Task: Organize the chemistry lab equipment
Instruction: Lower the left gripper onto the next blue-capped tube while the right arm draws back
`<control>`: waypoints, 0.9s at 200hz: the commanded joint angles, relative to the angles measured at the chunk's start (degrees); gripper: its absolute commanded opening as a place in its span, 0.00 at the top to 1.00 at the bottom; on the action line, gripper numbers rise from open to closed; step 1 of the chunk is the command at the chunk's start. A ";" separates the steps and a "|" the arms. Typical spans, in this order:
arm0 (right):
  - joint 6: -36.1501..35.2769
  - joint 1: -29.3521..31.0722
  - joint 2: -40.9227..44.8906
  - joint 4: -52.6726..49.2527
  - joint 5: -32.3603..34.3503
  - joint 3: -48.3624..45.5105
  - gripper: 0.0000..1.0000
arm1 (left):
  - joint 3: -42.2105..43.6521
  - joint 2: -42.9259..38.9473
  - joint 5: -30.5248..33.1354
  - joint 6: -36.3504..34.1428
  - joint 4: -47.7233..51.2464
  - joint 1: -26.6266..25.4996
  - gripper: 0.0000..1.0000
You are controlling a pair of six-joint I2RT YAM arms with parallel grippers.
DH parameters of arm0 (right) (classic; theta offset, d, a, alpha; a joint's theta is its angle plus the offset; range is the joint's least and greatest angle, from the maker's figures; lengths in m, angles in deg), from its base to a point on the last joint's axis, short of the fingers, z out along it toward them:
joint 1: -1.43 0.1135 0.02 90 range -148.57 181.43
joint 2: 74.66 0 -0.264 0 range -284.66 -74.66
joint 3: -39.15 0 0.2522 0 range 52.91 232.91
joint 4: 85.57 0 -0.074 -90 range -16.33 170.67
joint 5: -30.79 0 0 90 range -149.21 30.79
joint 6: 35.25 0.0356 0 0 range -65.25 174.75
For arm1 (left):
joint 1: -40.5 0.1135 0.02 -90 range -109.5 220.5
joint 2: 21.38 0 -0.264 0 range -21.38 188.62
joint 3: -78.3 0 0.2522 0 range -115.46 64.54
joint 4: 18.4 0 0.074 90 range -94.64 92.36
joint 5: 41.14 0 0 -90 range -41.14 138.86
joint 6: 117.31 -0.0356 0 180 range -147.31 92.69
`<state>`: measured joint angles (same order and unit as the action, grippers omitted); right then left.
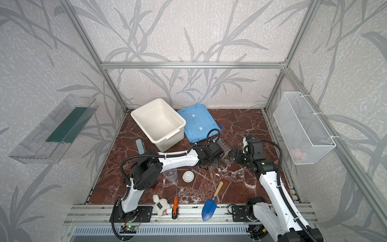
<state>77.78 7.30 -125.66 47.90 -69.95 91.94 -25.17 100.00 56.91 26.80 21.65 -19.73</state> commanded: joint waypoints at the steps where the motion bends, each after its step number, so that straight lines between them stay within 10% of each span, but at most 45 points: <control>1: 0.16 -0.42 1.73 1.09 0.98 -0.69 0.00 | 0.62 -1.02 3.22 4.18 -0.04 -0.19 0.28; 180: 0.28 -1.15 2.61 1.23 0.36 -0.90 0.00 | -8.37 7.25 3.56 4.58 4.55 0.81 0.28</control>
<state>77.91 6.60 -124.17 49.19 -69.75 91.11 -30.35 104.33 58.29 30.41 22.08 -19.20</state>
